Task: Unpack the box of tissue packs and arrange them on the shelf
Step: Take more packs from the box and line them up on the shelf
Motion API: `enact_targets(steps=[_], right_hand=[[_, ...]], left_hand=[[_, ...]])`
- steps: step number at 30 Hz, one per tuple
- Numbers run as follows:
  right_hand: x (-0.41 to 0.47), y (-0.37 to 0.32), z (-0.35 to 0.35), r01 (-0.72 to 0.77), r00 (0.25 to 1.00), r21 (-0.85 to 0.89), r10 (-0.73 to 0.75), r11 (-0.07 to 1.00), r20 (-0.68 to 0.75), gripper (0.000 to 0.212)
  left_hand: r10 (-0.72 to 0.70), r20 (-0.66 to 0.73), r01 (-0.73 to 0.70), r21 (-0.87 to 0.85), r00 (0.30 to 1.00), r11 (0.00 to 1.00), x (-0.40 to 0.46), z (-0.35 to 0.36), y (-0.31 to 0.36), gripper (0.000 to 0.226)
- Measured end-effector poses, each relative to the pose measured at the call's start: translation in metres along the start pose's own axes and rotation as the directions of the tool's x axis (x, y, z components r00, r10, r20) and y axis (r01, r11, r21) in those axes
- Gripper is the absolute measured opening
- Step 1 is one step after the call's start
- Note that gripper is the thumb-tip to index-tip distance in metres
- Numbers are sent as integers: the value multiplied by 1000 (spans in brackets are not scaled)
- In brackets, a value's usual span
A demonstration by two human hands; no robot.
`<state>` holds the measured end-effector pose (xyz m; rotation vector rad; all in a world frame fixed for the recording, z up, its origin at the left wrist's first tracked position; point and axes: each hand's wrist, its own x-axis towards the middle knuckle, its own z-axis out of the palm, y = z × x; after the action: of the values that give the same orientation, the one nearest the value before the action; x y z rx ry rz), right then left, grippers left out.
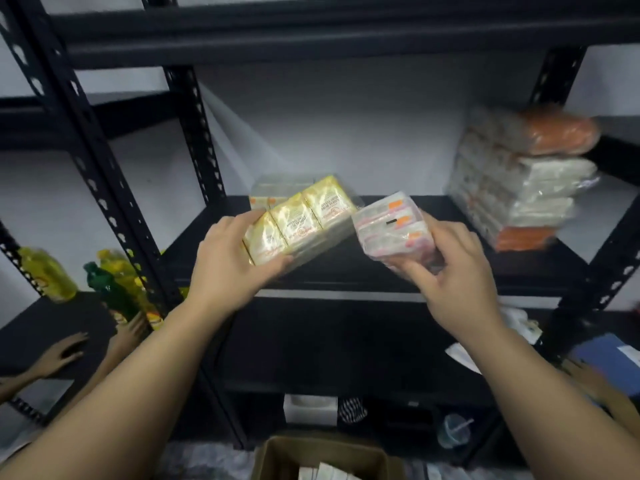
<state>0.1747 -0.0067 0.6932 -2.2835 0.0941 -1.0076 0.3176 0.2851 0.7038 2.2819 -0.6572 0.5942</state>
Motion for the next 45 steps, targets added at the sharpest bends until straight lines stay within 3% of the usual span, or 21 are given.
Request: enact_targets(steps=[9,15,26,30,32,35,38,41,45], right_hand=[[67,11,41,37,997,-254,-20,967,70,68],[69,49,95,47,975,-382,41,923,220,64],[82,53,139,-62,963,-511,185,858,194,78],[98,45,142,-82,933,-549,257,832,251,93],[106,37,143,-82,932,-516,248,853,263,95],[119,23,148,41,941,-354,82,934,327,79],[133,13,157,170,879,-218,-48,961,474,61],[142,14,167,188,826,-209,-39,960,563,52],[146,19,171,157,840,-176,-38,972,541,36]], left_hand=[[54,80,-63,114,995,992,78,1,-51,78],[42,352,-136,246,935,960,100,37,-108,85],[12,434,-93,167,901,982,126,53,-133,88],[50,436,-84,58,898,995,126,50,-135,75],[86,444,-102,12,892,995,128,47,-136,65],[116,441,-131,4,890,991,131,42,-136,61],[124,417,-157,47,901,986,128,37,-138,65],[84,391,-118,66,917,991,123,32,-140,60],[71,355,-89,34,932,995,114,28,-139,51]])
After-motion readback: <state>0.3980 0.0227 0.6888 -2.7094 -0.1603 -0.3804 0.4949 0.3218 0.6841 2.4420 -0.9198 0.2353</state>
